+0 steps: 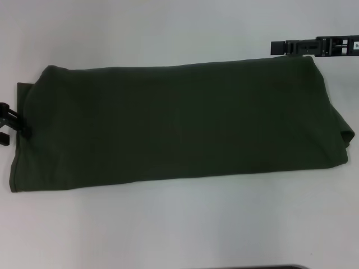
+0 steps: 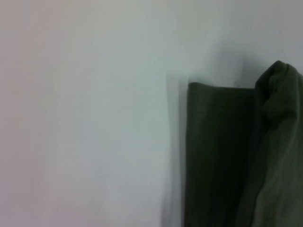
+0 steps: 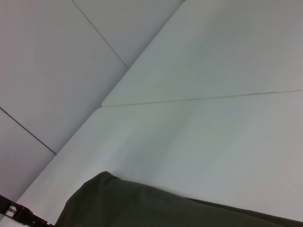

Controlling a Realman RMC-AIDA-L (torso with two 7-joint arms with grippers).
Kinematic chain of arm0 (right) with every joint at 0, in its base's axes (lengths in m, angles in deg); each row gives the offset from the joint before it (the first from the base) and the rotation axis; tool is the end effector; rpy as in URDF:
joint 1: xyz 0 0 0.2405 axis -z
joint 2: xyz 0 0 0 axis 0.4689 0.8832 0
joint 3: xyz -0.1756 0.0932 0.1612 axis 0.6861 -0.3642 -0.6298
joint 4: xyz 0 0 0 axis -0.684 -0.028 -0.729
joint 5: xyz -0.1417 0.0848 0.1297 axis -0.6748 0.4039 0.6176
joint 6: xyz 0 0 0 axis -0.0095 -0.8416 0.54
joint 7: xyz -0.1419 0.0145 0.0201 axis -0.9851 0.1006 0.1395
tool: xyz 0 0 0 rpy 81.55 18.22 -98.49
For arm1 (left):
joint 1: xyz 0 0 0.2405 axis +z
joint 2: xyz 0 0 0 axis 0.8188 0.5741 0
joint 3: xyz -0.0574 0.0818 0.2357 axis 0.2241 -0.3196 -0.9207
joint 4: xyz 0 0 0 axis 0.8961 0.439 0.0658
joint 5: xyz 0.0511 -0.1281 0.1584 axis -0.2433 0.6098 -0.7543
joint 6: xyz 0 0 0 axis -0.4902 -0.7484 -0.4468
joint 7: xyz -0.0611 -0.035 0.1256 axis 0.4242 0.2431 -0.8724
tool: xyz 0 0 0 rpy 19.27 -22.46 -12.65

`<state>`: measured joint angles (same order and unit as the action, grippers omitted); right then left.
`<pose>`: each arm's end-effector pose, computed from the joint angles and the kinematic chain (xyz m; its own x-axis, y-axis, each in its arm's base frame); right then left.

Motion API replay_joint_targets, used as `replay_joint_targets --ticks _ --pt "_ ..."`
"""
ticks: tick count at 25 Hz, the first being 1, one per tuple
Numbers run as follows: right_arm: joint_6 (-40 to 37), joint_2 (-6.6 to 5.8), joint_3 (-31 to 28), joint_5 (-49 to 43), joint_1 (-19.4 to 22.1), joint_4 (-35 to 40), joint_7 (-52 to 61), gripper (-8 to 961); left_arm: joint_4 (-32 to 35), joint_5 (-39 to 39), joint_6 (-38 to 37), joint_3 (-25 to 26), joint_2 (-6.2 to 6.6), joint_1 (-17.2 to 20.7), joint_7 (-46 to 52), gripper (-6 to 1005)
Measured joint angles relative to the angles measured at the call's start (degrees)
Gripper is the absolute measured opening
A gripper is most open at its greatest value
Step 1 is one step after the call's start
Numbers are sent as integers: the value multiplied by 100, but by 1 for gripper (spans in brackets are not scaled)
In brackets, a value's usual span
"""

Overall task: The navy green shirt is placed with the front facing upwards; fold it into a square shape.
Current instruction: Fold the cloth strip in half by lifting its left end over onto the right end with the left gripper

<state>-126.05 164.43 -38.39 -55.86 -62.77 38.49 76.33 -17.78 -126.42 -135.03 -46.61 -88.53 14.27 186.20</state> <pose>0.2754 0.3646 0.0578 0.4803 -0.7269 -0.4909 -0.8442 -0.5350 -0.0338 -0.3168 0.3588 0.0745 -0.0399 0.9880 0.1491 0.9133 0.0966 -0.3957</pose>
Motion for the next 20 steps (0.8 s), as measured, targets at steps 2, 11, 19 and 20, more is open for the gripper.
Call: replay_joint_targets --ticks 2,11,19,20 --pt "1 0 1 -2 0 0 0 802 -1 0 2 0 -1 2 0 533" --pt "14 0 13 -9 0 0 0 802 -72 0 6 0 -3 9 -1 533" --pt "25 0 13 -10 0 0 0 802 -75 0 14 -24 -3 9 -5 533" --pt "25 0 13 -11 0 0 0 802 -75 0 14 -41 -3 9 -4 533"
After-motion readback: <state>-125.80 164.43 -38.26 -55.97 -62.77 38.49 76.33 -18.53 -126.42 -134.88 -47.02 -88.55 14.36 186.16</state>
